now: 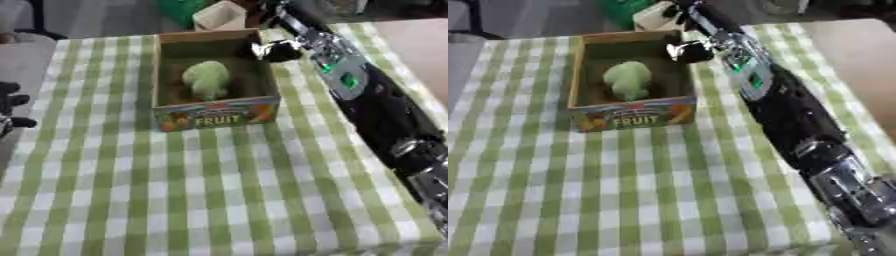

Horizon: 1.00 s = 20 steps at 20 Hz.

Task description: Pick up objects on the table and place them in the box.

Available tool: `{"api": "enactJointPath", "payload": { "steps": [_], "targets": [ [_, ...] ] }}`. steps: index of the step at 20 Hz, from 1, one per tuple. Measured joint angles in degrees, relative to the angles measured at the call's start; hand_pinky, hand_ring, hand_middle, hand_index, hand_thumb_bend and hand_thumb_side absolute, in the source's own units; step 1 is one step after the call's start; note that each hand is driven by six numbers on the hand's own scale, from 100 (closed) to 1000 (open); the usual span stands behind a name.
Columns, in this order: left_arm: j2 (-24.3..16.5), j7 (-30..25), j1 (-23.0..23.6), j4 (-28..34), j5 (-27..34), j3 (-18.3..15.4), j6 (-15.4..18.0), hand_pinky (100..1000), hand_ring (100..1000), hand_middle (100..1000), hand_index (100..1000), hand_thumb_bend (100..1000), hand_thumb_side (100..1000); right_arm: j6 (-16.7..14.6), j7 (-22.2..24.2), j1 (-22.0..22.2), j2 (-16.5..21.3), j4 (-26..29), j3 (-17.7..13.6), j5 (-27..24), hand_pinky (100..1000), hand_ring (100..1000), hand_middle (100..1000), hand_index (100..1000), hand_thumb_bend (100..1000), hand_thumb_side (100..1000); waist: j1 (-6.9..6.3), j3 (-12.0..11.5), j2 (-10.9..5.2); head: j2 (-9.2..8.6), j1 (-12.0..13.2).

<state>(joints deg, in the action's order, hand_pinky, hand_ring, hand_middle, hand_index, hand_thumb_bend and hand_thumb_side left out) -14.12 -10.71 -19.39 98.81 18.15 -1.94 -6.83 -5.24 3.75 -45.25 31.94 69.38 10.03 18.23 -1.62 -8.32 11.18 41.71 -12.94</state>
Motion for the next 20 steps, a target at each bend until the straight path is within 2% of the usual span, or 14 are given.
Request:
{"api": "enactJointPath", "payload": {
  "steps": [4, 9, 13, 20],
  "targets": [
    [-0.01, 0.2, 0.01, 0.0, -0.02, -0.16, 0.1, 601, 787, 736, 727, 200, 214, 1.58, -3.81, 5.04, 3.76, 4.71, -1.28, -6.52, 693, 726, 735, 799, 100, 167, 0.01, 0.49, 0.17, -0.02, 0.65],
    [-0.01, 0.4, 0.01, 0.0, -0.06, -0.4, 0.1, 601, 787, 736, 727, 199, 214, 2.2, -7.89, 10.7, 6.29, 8.81, -3.01, -12.42, 687, 719, 727, 796, 100, 200, -0.01, 0.77, 0.43, -0.04, 1.13],
    [-0.01, 0.53, 0.01, 0.0, -0.06, -0.53, 0.08, 601, 787, 736, 727, 199, 214, 2.56, -10.11, 13.05, 6.84, 10.38, -4.52, -14.78, 683, 713, 721, 792, 100, 220, -0.04, 0.85, 0.44, -0.04, 1.3],
    [-0.01, 0.69, 0.06, 0.0, -0.06, -0.69, 0.18, 601, 786, 736, 726, 198, 216, 2.68, -12.01, 14.61, 7.2, 11.16, -6.01, -16.47, 681, 708, 715, 788, 100, 236, 0.0, 0.9, 0.46, -0.04, 1.65]
  ]
}}
